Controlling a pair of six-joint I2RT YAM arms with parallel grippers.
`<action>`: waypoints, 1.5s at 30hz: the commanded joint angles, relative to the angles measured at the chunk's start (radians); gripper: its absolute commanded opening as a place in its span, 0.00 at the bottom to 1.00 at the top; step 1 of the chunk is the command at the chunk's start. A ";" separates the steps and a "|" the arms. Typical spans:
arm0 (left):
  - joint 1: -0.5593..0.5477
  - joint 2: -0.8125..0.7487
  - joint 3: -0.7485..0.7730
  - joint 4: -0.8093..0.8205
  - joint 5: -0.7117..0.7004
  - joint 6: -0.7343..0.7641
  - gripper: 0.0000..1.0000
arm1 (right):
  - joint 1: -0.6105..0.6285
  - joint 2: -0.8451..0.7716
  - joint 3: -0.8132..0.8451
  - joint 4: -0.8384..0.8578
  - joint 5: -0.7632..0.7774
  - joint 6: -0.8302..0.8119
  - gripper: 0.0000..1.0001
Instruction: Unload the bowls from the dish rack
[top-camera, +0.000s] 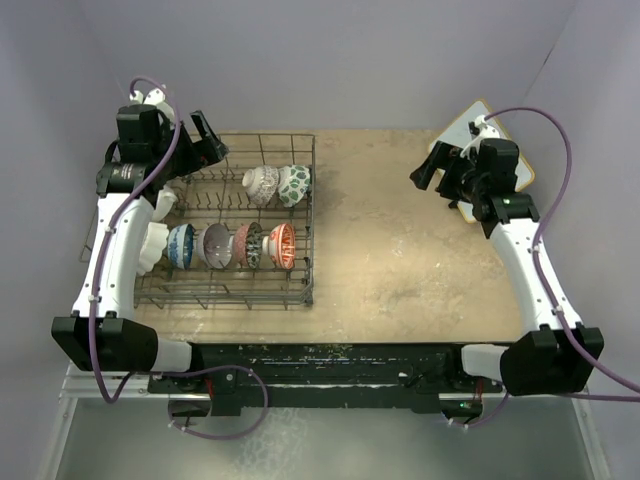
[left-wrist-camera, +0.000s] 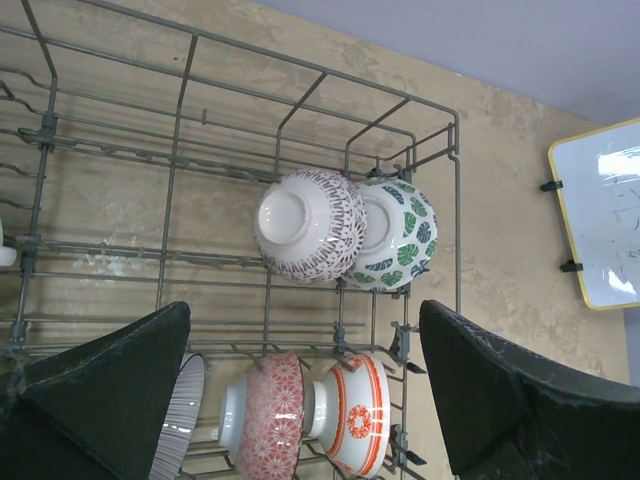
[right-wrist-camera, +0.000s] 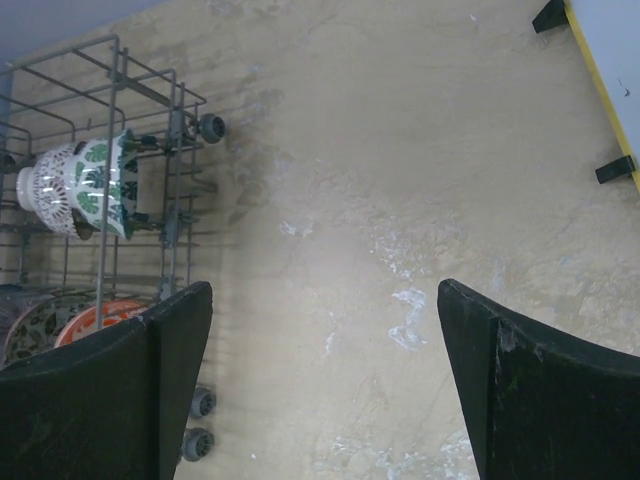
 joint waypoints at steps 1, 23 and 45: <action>-0.002 -0.006 0.051 -0.015 -0.032 0.031 0.99 | 0.004 0.047 0.066 -0.014 0.034 -0.036 0.94; -0.002 -0.098 0.048 -0.152 -0.212 0.108 0.99 | 0.620 0.742 0.904 -0.461 0.487 -0.052 0.80; -0.002 -0.171 -0.024 -0.174 -0.223 0.094 0.99 | 0.676 0.740 0.672 -0.356 0.389 0.049 0.30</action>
